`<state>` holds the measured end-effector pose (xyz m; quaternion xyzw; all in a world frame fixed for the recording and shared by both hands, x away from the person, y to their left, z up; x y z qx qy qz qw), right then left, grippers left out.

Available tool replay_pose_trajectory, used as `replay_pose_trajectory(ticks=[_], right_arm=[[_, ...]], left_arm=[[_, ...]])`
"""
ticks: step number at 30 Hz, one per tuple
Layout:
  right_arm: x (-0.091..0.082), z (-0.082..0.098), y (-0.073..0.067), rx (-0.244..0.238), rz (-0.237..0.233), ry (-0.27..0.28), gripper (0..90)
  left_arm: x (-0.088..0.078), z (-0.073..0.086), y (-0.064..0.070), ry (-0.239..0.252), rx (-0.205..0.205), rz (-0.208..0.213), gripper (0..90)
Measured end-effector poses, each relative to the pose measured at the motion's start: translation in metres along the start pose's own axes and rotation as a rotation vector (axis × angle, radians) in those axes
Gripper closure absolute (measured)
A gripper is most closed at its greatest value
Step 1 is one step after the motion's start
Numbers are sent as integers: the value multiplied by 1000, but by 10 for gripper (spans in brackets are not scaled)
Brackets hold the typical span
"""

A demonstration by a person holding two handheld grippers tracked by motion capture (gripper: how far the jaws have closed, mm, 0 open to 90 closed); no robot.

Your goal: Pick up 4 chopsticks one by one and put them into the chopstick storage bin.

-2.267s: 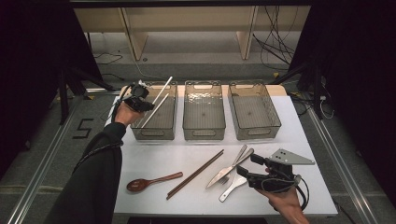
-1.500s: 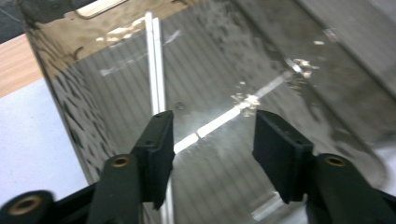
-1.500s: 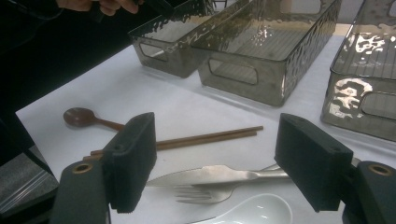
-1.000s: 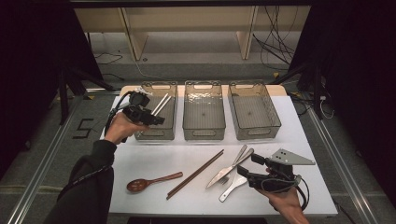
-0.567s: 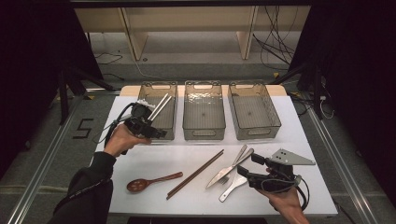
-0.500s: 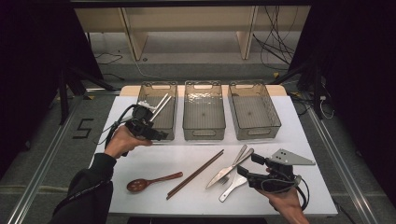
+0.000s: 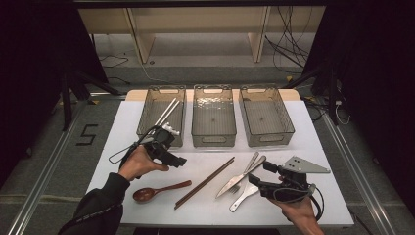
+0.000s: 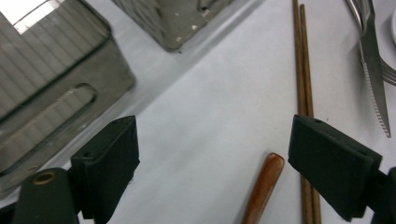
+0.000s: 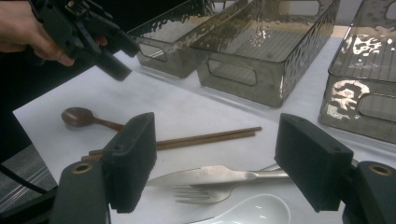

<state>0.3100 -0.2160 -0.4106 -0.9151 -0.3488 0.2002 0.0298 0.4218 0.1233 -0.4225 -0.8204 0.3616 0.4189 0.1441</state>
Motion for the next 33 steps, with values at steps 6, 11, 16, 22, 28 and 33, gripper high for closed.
replay_pose_trajectory(ticks=[6, 11, 16, 22, 28, 33], right_arm=[[0, 0, 0, 0, 0, -1, 298], [0, 0, 0, -2, -2, -3, 298], [1, 0, -1, -2, -2, -4, 298], [1, 0, 0, -3, -3, -7, 298], [1, 0, -1, -2, -2, -7, 299], [1, 0, -1, -2, -3, -7, 298]], left_arm=[[8, 4, 20, -23, 37, 17, 157], [18, 7, 29, -43, 39, 24, 157], [27, 10, 39, -73, 55, 35, 162], [38, 11, 49, -103, 70, 48, 220], [47, 12, 56, -139, 90, 63, 301], [55, 13, 58, -158, 88, 75, 366]])
Point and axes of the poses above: each handheld gripper's, and its own axes: x roughly forward along the jaws, z roughly out of its underside, y roughly to its right, the point moved 2 cm from there along x, roughly forward along the jaws, and after that the axes turned 6 degrees about y, right-handed, at the moved point
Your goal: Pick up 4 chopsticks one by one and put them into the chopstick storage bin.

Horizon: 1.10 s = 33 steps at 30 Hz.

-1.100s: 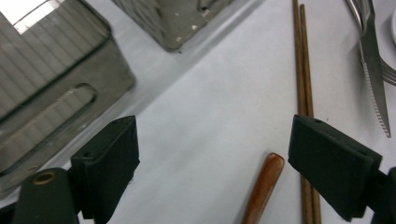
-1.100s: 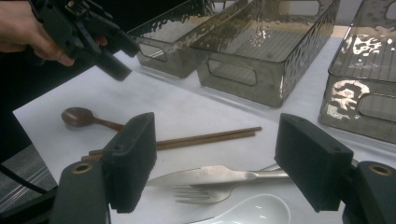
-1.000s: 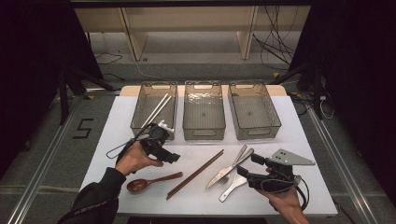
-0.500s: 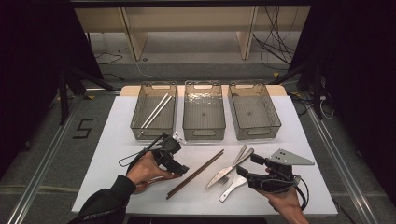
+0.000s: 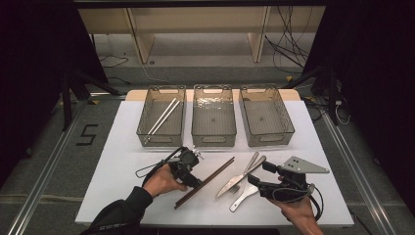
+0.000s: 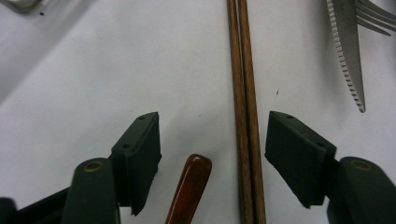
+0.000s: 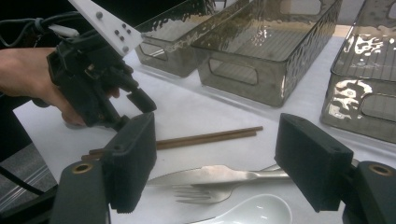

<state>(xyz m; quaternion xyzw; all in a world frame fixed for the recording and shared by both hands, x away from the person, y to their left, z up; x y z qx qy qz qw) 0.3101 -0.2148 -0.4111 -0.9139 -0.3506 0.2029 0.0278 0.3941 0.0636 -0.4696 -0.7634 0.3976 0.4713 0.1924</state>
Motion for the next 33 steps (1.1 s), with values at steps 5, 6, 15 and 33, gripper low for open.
replay_pose_trajectory(ticks=[5, 6, 15, 33], right_arm=[[0, 0, 0, 0, 0, 0, 298], [0, 0, 0, -1, 1, 0, 298], [0, 0, 0, 0, -1, 1, 299], [1, 0, 0, 2, 1, -5, 302]], left_arm=[[5, 0, 0, -12, 4, 9, 427], [6, -1, 1, -12, 6, 10, 441], [11, -3, 4, -27, 29, 22, 550], [17, -6, 12, -71, 89, -21, 722]])
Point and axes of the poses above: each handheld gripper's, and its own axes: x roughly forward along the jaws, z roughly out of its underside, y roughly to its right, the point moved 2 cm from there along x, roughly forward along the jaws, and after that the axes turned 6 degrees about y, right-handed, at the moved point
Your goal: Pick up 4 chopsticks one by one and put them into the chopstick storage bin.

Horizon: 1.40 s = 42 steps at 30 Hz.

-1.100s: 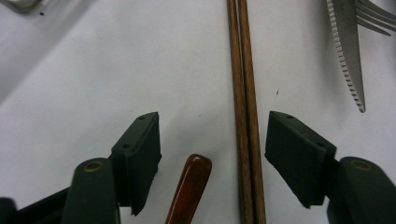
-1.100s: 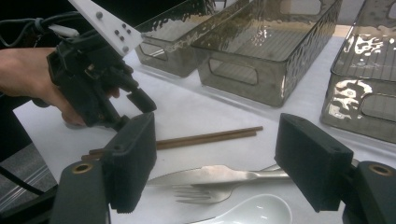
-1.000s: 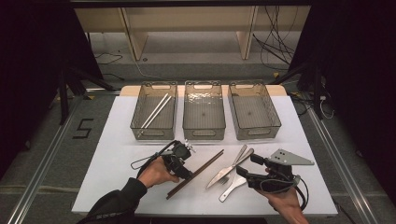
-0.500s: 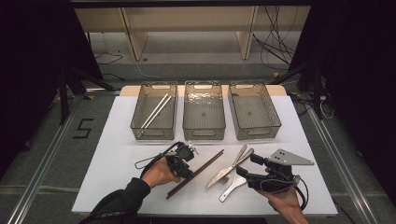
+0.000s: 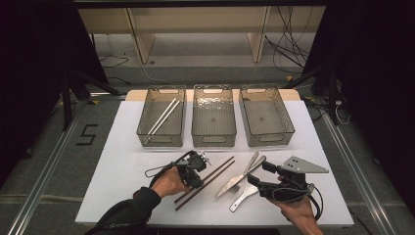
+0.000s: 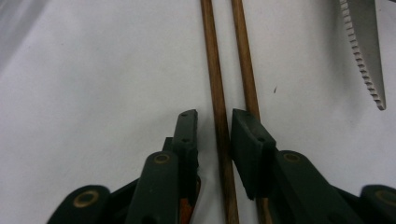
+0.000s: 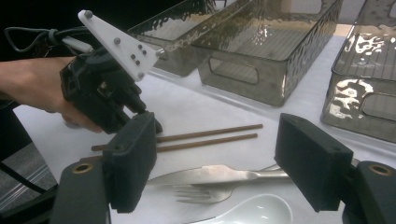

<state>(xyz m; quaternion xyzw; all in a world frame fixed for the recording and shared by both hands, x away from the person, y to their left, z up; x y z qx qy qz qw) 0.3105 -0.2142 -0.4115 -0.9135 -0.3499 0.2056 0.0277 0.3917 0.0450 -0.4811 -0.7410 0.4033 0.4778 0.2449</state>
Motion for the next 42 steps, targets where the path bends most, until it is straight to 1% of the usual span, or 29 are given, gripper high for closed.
replay_pose_trajectory(ticks=[5, 7, 9, 13, 19, 22, 23, 24, 25, 27, 31, 33, 36, 40, 41, 42], right_arm=[[0, 0, 0, 0, 0, 0, 303], [0, 0, 0, 1, 1, 1, 303], [0, 0, 0, 1, 0, 1, 303], [0, 0, 0, 0, 1, 1, 304], [0, 0, 0, -1, 1, 2, 304], [0, 0, 0, -1, 0, 3, 303], [-1, 0, 0, -2, 0, 4, 303], [-1, 0, 0, -2, 0, 5, 303], [-1, 0, 1, -3, 0, 6, 303], [-1, 0, 0, -3, -1, 5, 303], [-1, -1, 0, 1, -2, 4, 304], [-1, -1, 0, -1, -2, 5, 303], [-1, -1, 0, -1, -2, 5, 303], [-1, 0, 0, 0, -2, 6, 303], [-1, -1, 0, -2, -1, 8, 303], [-1, -1, 1, -2, -1, 8, 304]], left_arm=[[1, -1, 1, -5, -11, 15, 803], [0, -2, 0, -9, -18, 17, 810], [0, -1, 0, -7, -34, 24, 815], [0, -2, 0, -3, -48, 23, 833], [0, -2, -1, 1, -68, 26, 838], [1, -2, -1, 14, -74, 29, 839], [0, -2, 0, 16, -77, 39, 839], [0, -3, 0, 14, -75, 41, 839], [-1, -3, -1, 14, -62, 40, 839], [-4, -4, -1, 24, -56, 21, 839], [-13, -5, -6, 62, -71, 34, 839], [-21, -7, -6, 80, -61, 43, 839], [-33, -11, -7, 120, -50, 40, 839], [-45, -14, -12, 166, -62, 42, 839], [-49, -14, -13, 167, -58, 43, 839], [-52, -14, -15, 180, -63, 42, 839]])
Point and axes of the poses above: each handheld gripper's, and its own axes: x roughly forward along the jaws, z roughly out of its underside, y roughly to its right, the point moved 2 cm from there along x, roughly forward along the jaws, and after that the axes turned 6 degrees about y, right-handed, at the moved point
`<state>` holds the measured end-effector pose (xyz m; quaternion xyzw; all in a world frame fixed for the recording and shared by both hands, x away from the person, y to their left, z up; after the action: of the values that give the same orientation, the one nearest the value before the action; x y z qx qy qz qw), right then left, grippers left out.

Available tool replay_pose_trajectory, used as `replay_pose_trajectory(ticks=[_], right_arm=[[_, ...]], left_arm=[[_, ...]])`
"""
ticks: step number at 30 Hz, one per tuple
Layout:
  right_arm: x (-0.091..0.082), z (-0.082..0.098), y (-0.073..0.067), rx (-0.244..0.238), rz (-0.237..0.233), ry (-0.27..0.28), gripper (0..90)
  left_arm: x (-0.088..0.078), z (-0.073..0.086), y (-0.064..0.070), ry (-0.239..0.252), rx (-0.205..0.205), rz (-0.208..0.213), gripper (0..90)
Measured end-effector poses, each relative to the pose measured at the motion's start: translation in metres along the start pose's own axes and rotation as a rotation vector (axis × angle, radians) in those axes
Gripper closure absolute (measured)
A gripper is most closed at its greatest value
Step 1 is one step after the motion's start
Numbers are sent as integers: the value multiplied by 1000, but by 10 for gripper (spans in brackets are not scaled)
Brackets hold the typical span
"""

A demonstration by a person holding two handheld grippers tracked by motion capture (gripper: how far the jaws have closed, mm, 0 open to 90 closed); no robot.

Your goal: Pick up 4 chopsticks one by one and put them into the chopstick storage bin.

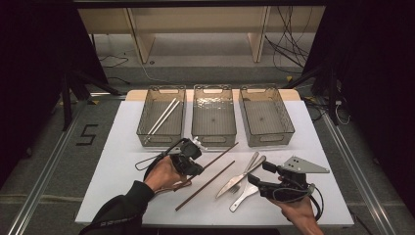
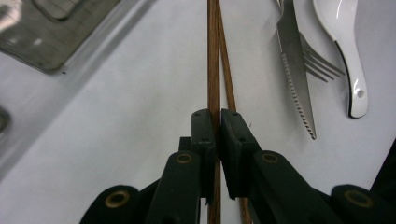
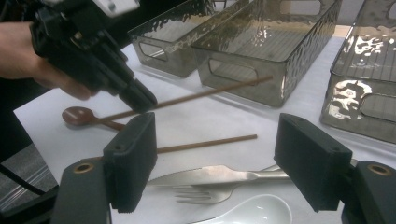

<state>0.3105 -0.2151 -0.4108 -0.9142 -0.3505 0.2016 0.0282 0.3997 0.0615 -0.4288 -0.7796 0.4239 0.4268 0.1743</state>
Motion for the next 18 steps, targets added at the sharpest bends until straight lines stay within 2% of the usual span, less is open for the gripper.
replay_pose_trajectory(ticks=[5, 10, 18], right_arm=[[0, 0, 0, 0, 0, 0, 303], [0, 0, 0, 3, 1, 0, 303], [0, 0, 0, 0, 1, 0, 303]], left_arm=[[-16, -2, -12, 35, -6, -10, 839], [-28, -2, -27, 80, -48, -29, 839], [-41, 1, -46, 125, -93, -57, 839]])
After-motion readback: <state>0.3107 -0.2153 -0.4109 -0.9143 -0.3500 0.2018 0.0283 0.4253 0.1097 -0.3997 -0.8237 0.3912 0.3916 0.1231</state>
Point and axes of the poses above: each handheld gripper's, and its own axes: x roughly forward along the jaws, z roughly out of its underside, y roughly to its right, the point moved 2 cm from there along x, roughly forward along the jaws, and after that the axes turned 6 degrees about y, right-handed, at the moved point
